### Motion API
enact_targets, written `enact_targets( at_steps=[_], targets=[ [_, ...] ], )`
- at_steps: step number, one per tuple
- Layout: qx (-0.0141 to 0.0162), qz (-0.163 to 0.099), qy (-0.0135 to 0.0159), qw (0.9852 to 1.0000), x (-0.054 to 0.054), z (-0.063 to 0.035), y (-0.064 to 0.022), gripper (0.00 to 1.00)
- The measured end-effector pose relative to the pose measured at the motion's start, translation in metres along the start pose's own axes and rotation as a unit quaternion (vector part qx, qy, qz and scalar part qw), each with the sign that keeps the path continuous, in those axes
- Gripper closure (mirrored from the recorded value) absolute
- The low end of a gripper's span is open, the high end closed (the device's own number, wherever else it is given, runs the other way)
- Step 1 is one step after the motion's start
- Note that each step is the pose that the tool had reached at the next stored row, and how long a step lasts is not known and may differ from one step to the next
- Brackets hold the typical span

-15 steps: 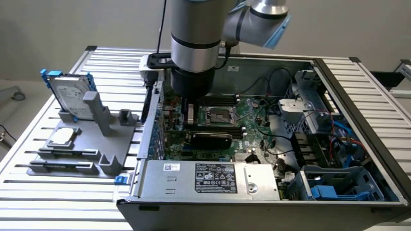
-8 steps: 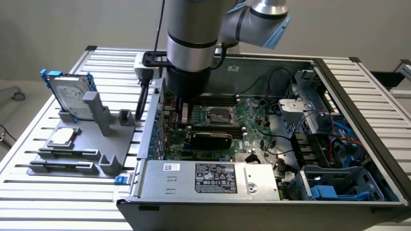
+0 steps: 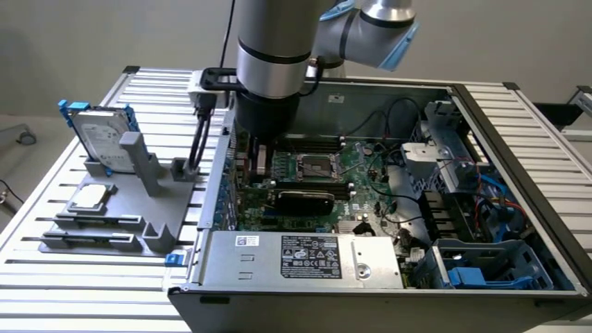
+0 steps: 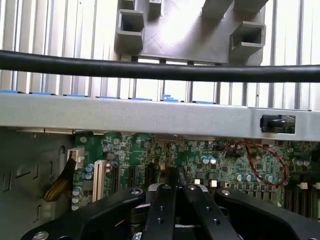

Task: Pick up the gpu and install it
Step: 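Press down on the gpu until it lock into place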

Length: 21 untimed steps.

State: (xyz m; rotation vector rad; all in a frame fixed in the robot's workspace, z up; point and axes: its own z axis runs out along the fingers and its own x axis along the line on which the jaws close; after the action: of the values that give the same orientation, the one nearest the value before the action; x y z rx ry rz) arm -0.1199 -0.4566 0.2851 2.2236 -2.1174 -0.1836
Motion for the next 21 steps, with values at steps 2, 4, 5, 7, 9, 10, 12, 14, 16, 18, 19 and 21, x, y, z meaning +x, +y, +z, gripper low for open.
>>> enact_targets(
  at_steps=[2, 4, 5, 7, 9, 10, 12, 14, 16, 18, 19, 21],
  targets=[
    [-0.0009, 0.000, 0.0012, 1.0000, -0.0001, -0.0023, 0.0007, 0.89],
    [-0.0018, 0.001, 0.0028, 1.0000, -0.0003, -0.0039, 0.0013, 0.89],
    [-0.0024, 0.001, 0.0038, 1.0000, -0.0004, -0.0043, 0.0016, 0.89],
    [-0.0041, 0.001, 0.0057, 1.0000, -0.0003, -0.0047, 0.0024, 0.89],
    [-0.0065, 0.001, 0.0071, 1.0000, -0.0004, -0.0049, 0.0034, 0.89],
    [-0.0081, 0.001, 0.0075, 0.9999, -0.0004, -0.0049, 0.0039, 0.89],
    [-0.0109, 0.001, 0.0080, 0.9999, -0.0005, -0.0048, 0.0049, 0.89],
    [-0.0136, 0.002, 0.0085, 0.9999, -0.0005, -0.0048, 0.0060, 0.89],
    [-0.0163, 0.002, 0.0089, 0.9998, -0.0006, -0.0049, 0.0069, 0.89],
    [-0.0183, 0.002, 0.0096, 0.9998, -0.0006, -0.0051, 0.0078, 0.89],
    [-0.0189, 0.002, 0.0102, 0.9998, -0.0006, -0.0052, 0.0081, 0.89],
    [-0.0199, 0.002, 0.0122, 0.9997, -0.0007, -0.0058, 0.0088, 0.89]
  ],
)
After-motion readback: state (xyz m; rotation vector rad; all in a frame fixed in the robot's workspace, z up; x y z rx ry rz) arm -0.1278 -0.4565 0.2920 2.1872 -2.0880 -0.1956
